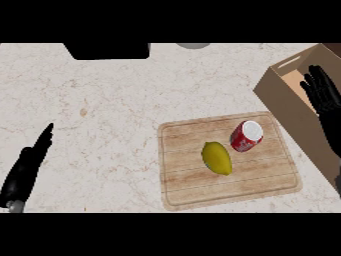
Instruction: Pick the can from the cutting board and place it in the cardboard box
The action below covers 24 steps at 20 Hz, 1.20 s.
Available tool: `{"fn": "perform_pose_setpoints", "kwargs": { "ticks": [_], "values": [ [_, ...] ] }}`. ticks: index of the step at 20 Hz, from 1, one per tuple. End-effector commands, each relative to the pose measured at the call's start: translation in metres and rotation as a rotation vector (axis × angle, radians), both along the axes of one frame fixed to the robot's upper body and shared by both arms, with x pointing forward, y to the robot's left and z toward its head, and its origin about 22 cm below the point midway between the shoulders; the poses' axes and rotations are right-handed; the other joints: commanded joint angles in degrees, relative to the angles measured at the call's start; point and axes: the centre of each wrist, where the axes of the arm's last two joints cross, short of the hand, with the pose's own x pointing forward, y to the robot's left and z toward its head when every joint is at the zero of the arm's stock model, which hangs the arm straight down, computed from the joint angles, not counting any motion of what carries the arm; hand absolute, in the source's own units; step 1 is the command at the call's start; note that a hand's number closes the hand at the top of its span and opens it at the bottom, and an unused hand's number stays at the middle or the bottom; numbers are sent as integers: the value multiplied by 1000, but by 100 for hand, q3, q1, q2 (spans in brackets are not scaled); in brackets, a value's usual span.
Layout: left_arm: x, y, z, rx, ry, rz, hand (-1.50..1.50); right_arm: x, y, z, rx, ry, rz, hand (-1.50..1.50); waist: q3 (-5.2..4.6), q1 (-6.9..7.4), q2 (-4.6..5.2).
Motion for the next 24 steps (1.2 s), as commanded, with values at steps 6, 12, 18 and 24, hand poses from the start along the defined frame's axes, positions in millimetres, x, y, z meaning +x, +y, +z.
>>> {"fn": "perform_pose_setpoints", "kwargs": {
  "ticks": [6, 12, 18, 24],
  "values": [
    [57, -48, 90, -21, -480, -399, 0, 19, -24, 143, -23, -378, 188, -150, 24, -14, -68],
    [64, -52, 75, -90, -470, -494, 0, 14, -85, 113, -384, -307, 250, -150, 38, 136, 38],
    [69, -61, 74, -105, -456, -494, 0, 24, -78, 134, -654, -403, 378, -150, 35, 192, 40],
    [65, -51, 74, -92, -461, -499, 0, 15, -43, 159, -975, -263, 489, -150, 21, 183, -7]
  ]
}}
